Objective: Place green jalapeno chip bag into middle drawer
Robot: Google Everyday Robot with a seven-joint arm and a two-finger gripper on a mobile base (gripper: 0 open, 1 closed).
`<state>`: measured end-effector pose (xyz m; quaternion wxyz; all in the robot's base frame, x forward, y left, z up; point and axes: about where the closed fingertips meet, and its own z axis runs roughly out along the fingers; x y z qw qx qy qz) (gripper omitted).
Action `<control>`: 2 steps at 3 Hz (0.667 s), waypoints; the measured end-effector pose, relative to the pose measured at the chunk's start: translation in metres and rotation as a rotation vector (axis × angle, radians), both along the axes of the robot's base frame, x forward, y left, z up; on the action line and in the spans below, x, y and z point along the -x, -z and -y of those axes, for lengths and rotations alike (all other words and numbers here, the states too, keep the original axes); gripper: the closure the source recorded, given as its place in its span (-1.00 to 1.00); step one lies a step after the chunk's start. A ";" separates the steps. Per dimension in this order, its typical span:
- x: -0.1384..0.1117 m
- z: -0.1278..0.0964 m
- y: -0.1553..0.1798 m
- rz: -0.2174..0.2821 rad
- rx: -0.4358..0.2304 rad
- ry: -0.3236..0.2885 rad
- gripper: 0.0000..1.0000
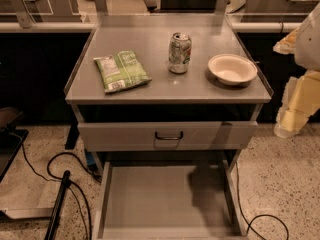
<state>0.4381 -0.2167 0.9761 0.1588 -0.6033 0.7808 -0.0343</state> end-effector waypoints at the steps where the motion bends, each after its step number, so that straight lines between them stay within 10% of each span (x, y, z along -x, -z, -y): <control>1: 0.000 0.000 0.000 0.000 0.000 0.000 -1.00; 2: -0.008 -0.010 -0.003 0.018 -0.018 -0.024 -1.00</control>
Offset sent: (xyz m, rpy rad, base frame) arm 0.0165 0.0203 0.0009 0.0378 -0.0149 0.0521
